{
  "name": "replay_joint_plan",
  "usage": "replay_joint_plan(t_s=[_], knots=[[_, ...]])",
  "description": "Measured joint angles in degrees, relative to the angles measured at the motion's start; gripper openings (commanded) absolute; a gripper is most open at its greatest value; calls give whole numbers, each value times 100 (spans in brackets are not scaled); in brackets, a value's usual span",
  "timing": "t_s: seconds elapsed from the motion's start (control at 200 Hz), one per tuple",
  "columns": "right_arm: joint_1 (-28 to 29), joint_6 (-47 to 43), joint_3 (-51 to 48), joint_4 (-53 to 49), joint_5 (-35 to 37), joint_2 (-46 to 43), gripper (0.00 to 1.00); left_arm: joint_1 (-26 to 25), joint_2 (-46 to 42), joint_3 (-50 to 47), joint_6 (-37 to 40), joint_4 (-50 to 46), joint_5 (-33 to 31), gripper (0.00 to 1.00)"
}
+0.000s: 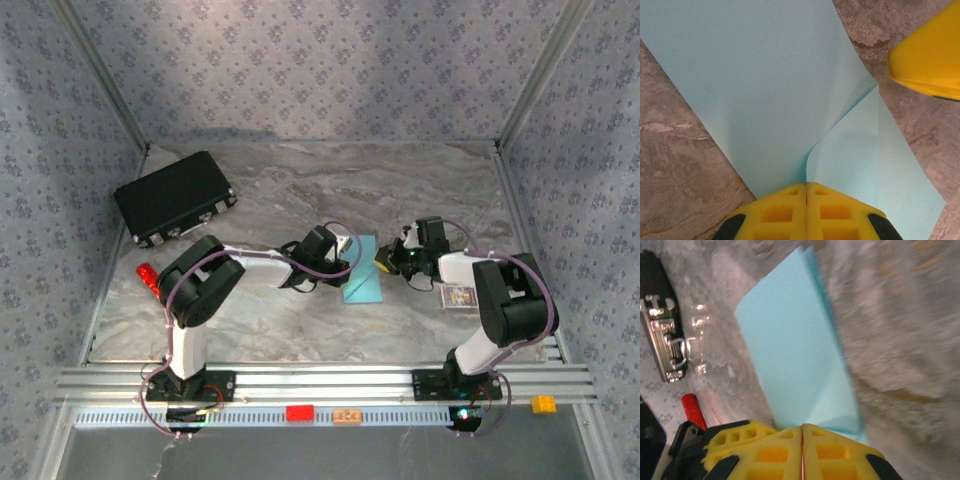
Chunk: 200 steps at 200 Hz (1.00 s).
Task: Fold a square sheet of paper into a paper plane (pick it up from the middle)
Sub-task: Fold the triangle a second time at the center of the table.
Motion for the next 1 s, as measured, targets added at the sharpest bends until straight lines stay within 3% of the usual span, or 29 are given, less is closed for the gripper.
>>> replay_joint_plan(t_s=[0.22,0.535,0.999], knots=[[538,7,-17,-13,22,-33,9,0,0,2,0,0,0,0],[501,2,-201,79,68,304,8,0,0,2,2,-2,0,0],[442,7,-203,2,17,35,9,-4,0,2,15,-2,2,0]])
